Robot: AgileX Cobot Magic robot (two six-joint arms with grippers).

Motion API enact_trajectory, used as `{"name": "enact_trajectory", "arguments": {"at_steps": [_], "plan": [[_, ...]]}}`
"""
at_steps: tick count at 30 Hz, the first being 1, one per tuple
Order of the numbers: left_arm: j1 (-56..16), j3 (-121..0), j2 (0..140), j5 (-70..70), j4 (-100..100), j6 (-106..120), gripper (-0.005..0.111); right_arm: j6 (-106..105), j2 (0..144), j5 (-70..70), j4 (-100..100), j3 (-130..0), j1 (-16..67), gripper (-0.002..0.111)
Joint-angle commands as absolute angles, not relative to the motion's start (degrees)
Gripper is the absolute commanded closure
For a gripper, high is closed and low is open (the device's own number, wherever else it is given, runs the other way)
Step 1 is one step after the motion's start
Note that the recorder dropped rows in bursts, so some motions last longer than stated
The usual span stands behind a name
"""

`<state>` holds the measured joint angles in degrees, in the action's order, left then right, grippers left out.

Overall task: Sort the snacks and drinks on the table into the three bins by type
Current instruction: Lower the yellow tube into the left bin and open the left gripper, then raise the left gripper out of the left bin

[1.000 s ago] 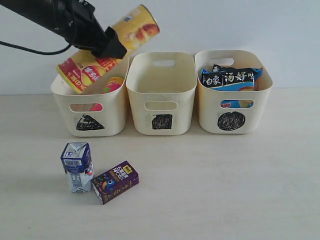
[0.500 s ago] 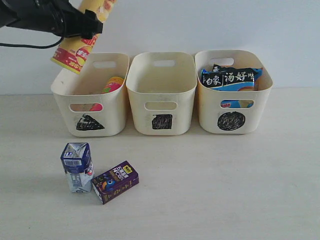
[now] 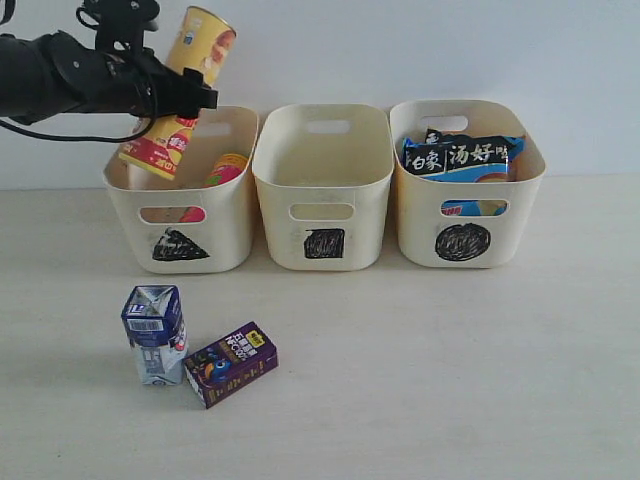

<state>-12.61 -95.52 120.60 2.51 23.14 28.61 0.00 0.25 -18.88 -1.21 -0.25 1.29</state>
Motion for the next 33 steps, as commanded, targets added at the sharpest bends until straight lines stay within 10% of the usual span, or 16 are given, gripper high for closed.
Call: {"name": "enact_trajectory", "arguments": {"at_steps": [1, 11, 16, 28, 33], "plan": [[-12.60, -95.42, 122.15, 1.20, 23.83, 27.82, 0.100, 0.00, 0.00, -18.51, -1.77, 0.00, 1.13, 0.108], [-12.60, -95.42, 122.93, 0.64, 23.83, 27.82, 0.036, 0.00, 0.00, -18.51, -1.77, 0.00, 1.13, 0.108], [-12.60, -95.42, 122.93, 0.49, 23.83, 27.82, 0.022, 0.00, 0.00, -18.51, -1.77, 0.00, 1.13, 0.108], [-12.60, -95.42, 118.33, 5.57, 21.91, 28.07, 0.028, 0.00, 0.00, -18.51, -1.77, 0.00, 1.13, 0.108], [-12.60, -95.42, 113.34, 14.12, 20.66, 28.07, 0.080, 0.00, 0.00, -18.51, -1.77, 0.00, 1.13, 0.108]]}}
